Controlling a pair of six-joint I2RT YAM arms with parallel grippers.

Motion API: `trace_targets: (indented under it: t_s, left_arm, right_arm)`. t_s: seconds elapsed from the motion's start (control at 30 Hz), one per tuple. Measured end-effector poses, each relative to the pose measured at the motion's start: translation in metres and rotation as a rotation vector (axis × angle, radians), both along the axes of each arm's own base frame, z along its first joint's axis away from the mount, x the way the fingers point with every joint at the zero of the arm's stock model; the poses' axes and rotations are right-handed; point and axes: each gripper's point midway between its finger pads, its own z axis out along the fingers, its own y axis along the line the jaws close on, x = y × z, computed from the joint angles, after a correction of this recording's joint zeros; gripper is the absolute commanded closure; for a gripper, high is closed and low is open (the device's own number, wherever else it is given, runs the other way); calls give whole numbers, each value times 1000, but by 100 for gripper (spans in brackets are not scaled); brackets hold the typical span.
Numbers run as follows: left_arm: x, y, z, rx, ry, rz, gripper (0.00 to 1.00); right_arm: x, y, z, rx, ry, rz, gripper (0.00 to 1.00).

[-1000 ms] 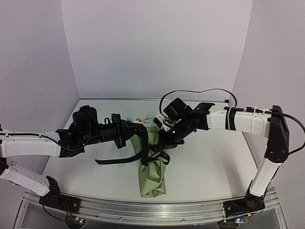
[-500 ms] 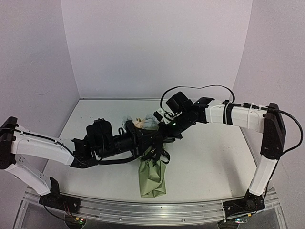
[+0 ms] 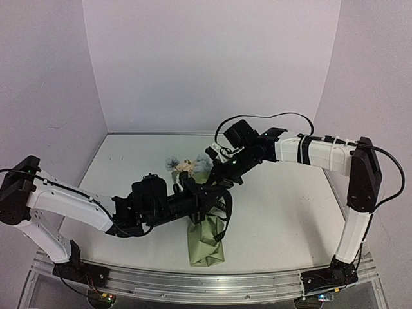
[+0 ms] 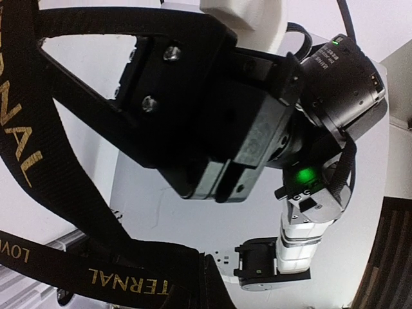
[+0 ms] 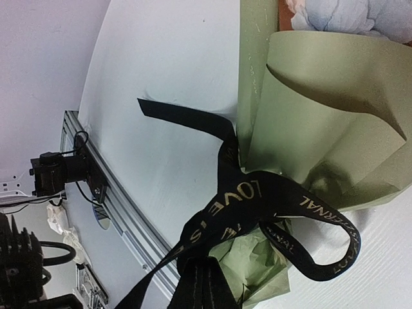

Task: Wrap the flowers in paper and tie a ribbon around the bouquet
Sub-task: Cross the half-tied ribbon over the folded bouquet.

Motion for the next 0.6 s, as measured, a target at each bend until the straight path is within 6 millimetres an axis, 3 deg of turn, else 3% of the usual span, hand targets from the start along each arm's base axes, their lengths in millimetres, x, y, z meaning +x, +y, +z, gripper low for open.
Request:
trace_targets:
  t_s: [0.33, 0.43, 0.6]
  left_arm:
    - [3, -22, -31, -57, -18, 49, 100]
    - [5, -23, -22, -96, -34, 59, 99]
    - [7, -17, 13, -181, -73, 87, 97]
  right_arm:
    - [-6, -1, 1, 2, 31, 16, 100]
    - [-7, -1, 2, 0, 36, 19, 100]
    - [-8, -1, 1, 0, 44, 22, 100]
